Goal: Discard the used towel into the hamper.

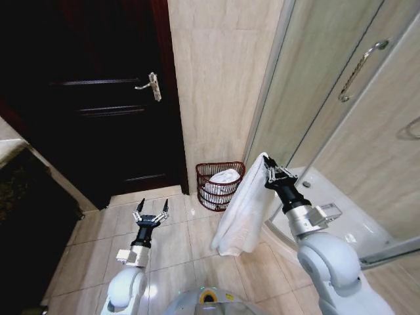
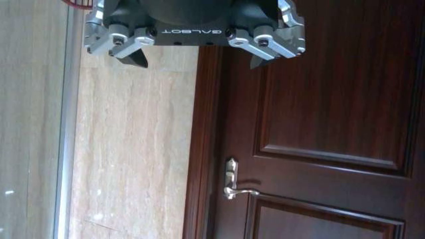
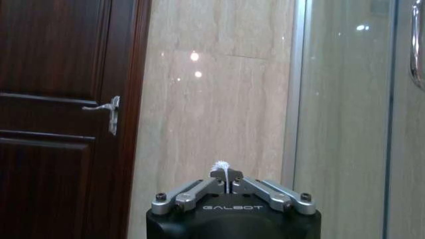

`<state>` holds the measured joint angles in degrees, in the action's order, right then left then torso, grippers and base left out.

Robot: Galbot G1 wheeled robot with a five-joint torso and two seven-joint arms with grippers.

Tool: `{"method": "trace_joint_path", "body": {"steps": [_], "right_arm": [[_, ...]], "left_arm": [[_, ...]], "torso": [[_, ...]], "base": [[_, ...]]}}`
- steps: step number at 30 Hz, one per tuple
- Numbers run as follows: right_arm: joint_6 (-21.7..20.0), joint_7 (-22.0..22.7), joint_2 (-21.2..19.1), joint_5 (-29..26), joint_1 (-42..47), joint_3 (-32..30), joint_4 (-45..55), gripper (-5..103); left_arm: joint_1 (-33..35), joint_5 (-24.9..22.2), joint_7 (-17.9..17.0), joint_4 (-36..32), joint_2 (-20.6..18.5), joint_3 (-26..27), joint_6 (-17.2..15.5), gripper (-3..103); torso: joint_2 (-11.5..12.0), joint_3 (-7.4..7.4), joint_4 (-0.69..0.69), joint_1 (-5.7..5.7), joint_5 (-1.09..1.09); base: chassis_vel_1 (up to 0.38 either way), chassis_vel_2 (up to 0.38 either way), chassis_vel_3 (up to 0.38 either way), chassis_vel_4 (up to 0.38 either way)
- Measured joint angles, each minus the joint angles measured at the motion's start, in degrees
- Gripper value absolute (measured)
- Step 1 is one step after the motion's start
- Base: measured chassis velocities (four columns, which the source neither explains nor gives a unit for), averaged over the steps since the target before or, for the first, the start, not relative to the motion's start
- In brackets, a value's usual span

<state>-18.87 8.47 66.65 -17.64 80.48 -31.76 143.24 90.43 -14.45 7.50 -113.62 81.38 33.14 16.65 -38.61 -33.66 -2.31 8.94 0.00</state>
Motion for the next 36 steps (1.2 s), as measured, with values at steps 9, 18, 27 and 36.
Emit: {"method": "trace_joint_path", "body": {"steps": [9, 18, 27, 36], "right_arm": [[0.05, -0.28, -0.44, 0.11, 0.04, -0.31, 0.0, 1], [0.13, -0.3, -0.49, -0.2, -0.24, -0.37, 0.0, 1], [0.65, -0.25, -0.51, -0.17, -0.32, -0.53, 0.0, 1], [0.82, -0.3, -0.32, -0.07, -0.27, -0.52, 0.0, 1]], "left_arm": [[0.03, -0.63, 0.14, -0.12, -0.13, 0.1, 0.22, 100], [-0.45, -0.29, 0.34, 0.13, 0.15, -0.19, 0.19, 100], [-0.62, -0.05, 0.35, 0.22, 0.32, -0.33, 0.07, 100], [-0.79, -0.03, 0.36, 0.35, 0.15, -0.34, 0.06, 100]], "torso": [[-1.61, -0.87, 0.0, 0.72, 0.0], [-3.86, -2.09, 0.0, 1.77, 0.0], [-5.81, -3.14, -0.01, 2.69, 0.01], [-8.47, -4.53, 0.0, 3.9, 0.0]], "base": [[0.0, 0.0, 0.0, 0.0], [-0.023, 0.024, 0.022, -0.03], [-0.073, 0.077, 0.069, -0.058], [-0.055, 0.049, 0.047, -0.048]]}}
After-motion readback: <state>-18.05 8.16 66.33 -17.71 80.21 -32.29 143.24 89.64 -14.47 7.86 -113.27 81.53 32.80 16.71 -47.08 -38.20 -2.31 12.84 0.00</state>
